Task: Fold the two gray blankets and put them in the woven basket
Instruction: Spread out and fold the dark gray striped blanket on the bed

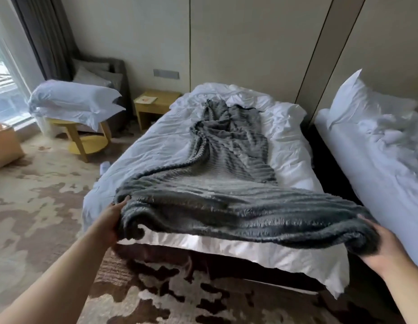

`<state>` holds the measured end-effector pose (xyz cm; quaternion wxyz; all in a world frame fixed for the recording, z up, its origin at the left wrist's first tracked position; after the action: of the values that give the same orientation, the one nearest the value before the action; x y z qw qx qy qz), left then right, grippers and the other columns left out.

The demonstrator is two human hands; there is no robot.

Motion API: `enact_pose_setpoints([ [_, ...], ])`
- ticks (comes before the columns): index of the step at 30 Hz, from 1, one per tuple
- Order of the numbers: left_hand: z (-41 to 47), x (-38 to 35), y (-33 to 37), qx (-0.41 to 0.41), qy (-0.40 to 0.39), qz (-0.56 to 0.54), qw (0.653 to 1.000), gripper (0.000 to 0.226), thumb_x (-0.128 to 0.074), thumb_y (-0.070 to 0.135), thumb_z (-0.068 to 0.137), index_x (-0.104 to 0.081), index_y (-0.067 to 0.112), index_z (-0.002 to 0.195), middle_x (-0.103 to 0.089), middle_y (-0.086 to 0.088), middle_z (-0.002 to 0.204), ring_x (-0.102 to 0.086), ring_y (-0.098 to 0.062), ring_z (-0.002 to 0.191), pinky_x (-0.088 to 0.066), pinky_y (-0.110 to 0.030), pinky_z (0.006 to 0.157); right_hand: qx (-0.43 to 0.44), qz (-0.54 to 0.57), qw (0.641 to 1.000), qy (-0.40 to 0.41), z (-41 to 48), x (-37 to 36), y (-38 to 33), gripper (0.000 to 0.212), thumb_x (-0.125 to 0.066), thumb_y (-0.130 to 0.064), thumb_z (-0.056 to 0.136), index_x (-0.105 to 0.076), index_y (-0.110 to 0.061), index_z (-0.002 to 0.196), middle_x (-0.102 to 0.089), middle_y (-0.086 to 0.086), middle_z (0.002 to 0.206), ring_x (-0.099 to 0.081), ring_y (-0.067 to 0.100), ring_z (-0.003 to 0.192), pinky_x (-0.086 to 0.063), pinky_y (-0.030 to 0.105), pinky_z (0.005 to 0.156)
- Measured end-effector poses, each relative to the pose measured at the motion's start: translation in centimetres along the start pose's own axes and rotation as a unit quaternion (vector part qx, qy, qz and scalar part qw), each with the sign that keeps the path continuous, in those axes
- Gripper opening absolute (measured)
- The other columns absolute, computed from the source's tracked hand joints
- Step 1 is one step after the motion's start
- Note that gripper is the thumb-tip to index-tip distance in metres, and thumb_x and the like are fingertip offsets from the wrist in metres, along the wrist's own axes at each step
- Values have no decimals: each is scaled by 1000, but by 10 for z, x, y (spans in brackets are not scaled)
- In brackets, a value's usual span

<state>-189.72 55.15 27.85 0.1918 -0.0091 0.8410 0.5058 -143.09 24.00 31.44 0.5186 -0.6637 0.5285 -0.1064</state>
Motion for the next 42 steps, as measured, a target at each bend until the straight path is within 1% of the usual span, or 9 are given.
enact_pose_setpoints([
  [2,-17,7,-22,1,75,64,995,19,-56,5,93,-61,0,111,-67,-17,89,-68,-24,65,-56,-35,54,-24,-96,995,-14,-3,27,20,51,-54,-14,86,-50,2,135,-67,25,103,-64,29,100,-51,35,88],
  [8,-73,47,-91,110,197,151,962,34,-62,-4,86,-55,-10,119,-61,-28,117,-63,-37,93,-53,-45,76,-171,-325,921,132,-38,115,85,43,-59,-13,93,-49,7,130,-57,12,39,-61,30,61,-44,41,87],
  [12,-112,60,-111,170,196,197,946,21,-54,-1,91,-55,-13,108,-63,-27,99,-64,-38,76,-53,-48,69,-222,-385,887,126,-54,140,102,40,-60,-10,93,-53,12,125,-66,19,74,-60,32,85,-44,47,95],
  [16,-137,55,-114,200,116,195,953,13,-41,4,93,-53,-1,90,-57,-16,56,-53,-24,35,-45,-31,36,-234,-363,899,75,-66,128,91,26,-53,-13,90,-66,9,84,-67,26,62,-66,39,59,-54,43,64],
  [22,-147,51,-109,71,69,19,995,24,-37,14,98,-59,5,99,-68,-9,67,-64,-19,50,-53,-29,43,-25,-109,993,30,-73,100,45,11,-70,-16,60,-74,-8,55,-67,6,56,-63,16,45,-48,18,45],
  [28,-149,82,-133,96,242,231,937,21,-56,-9,87,-58,-16,106,-65,-23,85,-61,-30,62,-52,-36,50,-209,-341,910,107,-86,178,87,35,-45,-6,90,-36,-11,57,-33,5,28,-32,16,19,-26,16,40],
  [30,-148,83,-136,73,268,177,944,32,-66,1,86,-58,-15,113,-65,-23,101,-62,-28,76,-54,-37,67,-239,-406,873,125,-87,192,99,38,-44,-6,94,-41,-8,57,-37,8,30,-37,19,23,-29,18,37],
  [36,-159,62,-147,35,149,88,984,20,-53,32,96,-56,15,107,-62,-13,83,-60,-16,38,-46,-27,31,-225,-361,894,145,-96,184,117,40,-63,-16,89,-56,7,120,-62,34,113,-60,48,104,-47,59,91],
  [42,-154,50,-148,95,11,68,993,20,-48,0,94,-59,9,108,-67,-19,82,-65,-22,49,-54,-31,42,-199,-287,924,154,-97,186,118,39,-62,-20,89,-59,2,121,-69,28,93,-62,45,98,-48,57,91],
])
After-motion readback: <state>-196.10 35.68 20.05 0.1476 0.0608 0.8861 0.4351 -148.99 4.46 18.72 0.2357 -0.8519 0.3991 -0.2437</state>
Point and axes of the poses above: each hand's wrist, its own z-axis towards the middle knuckle, its own x-axis out of the back of the hand, y = z × x, the point moved 2 cm from there along z, towards the middle knuckle
